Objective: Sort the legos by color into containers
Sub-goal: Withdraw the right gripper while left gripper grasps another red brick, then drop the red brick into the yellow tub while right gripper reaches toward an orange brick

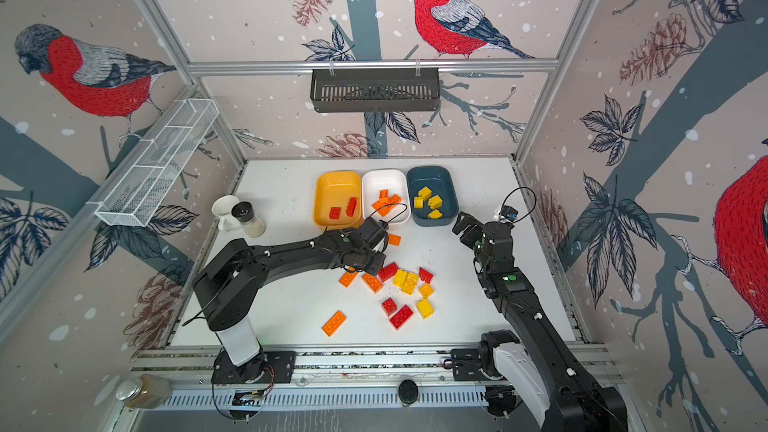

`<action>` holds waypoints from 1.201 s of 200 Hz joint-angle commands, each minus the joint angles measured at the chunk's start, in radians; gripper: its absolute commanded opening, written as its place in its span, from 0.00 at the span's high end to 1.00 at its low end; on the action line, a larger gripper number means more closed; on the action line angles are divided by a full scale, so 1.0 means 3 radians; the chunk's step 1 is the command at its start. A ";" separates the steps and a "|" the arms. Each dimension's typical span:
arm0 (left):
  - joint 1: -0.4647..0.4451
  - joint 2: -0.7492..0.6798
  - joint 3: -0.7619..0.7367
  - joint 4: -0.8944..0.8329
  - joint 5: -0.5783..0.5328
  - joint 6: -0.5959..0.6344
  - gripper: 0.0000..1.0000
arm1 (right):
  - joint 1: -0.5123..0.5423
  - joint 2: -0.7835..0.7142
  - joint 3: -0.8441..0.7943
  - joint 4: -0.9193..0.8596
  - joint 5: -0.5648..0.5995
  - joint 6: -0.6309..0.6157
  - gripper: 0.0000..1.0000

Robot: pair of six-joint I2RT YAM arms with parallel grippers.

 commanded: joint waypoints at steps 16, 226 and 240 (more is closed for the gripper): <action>-0.0002 0.0111 0.0017 0.0036 0.0036 0.0116 0.56 | -0.0008 0.0031 0.0022 0.0031 -0.0112 -0.0053 0.01; 0.0503 -0.0553 -0.0446 0.0763 0.0279 -0.0149 0.87 | 0.0391 0.0643 0.0272 0.0160 -0.0780 -0.0674 0.01; 0.0636 -0.0674 -0.0471 0.0831 0.0278 -0.0152 0.88 | 0.0620 0.0709 0.0296 0.0255 -0.0704 -0.0877 0.01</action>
